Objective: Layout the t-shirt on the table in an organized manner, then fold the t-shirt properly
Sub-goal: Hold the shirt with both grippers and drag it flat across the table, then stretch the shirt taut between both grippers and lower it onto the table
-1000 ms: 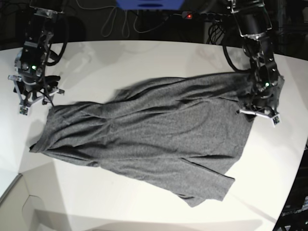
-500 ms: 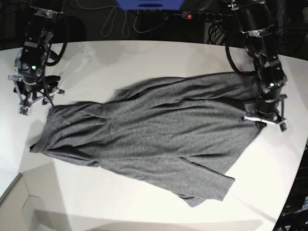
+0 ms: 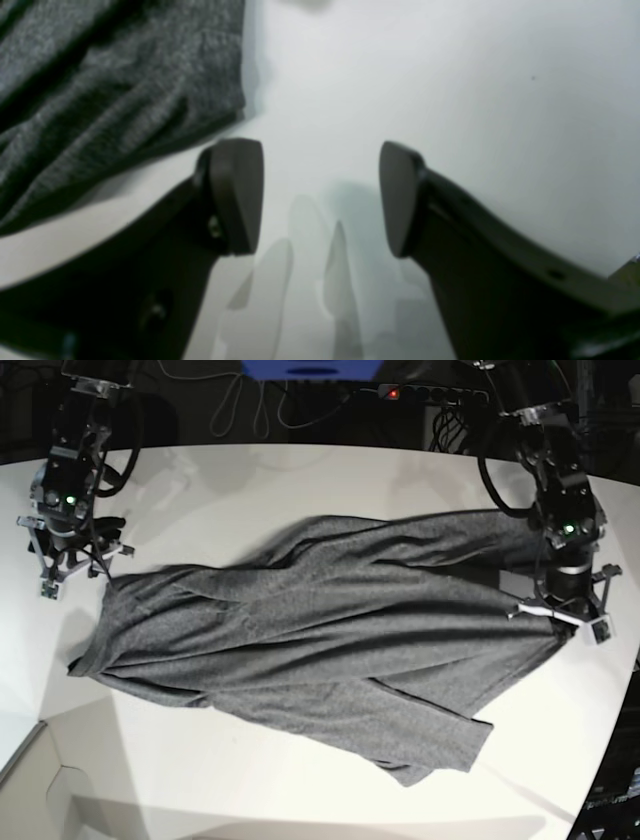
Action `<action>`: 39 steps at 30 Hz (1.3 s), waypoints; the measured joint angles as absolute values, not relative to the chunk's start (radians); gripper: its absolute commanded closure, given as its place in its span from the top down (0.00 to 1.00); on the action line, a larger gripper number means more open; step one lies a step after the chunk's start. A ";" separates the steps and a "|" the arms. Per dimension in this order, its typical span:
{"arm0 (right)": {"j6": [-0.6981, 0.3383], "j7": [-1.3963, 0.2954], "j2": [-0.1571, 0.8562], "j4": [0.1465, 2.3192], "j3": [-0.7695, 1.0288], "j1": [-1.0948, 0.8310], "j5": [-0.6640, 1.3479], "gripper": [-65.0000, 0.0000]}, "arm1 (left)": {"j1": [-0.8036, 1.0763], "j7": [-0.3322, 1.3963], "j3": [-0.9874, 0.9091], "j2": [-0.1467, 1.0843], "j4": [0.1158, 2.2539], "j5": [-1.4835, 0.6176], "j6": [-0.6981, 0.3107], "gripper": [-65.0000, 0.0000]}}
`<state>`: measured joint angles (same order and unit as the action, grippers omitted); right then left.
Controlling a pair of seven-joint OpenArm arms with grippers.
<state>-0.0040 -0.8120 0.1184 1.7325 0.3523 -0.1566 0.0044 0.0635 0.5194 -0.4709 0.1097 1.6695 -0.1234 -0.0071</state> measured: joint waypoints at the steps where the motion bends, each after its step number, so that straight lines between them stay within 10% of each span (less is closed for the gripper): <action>1: -0.004 -0.812 0.119 1.732 0.352 -0.157 0.004 0.57 | 0.069 0.518 -0.491 0.111 1.664 -0.131 -0.010 0.00; 28: -0.116 -0.800 0.121 1.552 0.226 0.019 -0.003 0.72 | 0.086 0.519 -0.536 0.113 1.638 -0.122 -0.004 0.00; 39: -0.116 -0.709 0.147 1.431 0.225 0.019 0.006 0.19 | 0.085 0.519 -0.536 0.113 1.638 -0.123 -0.004 0.00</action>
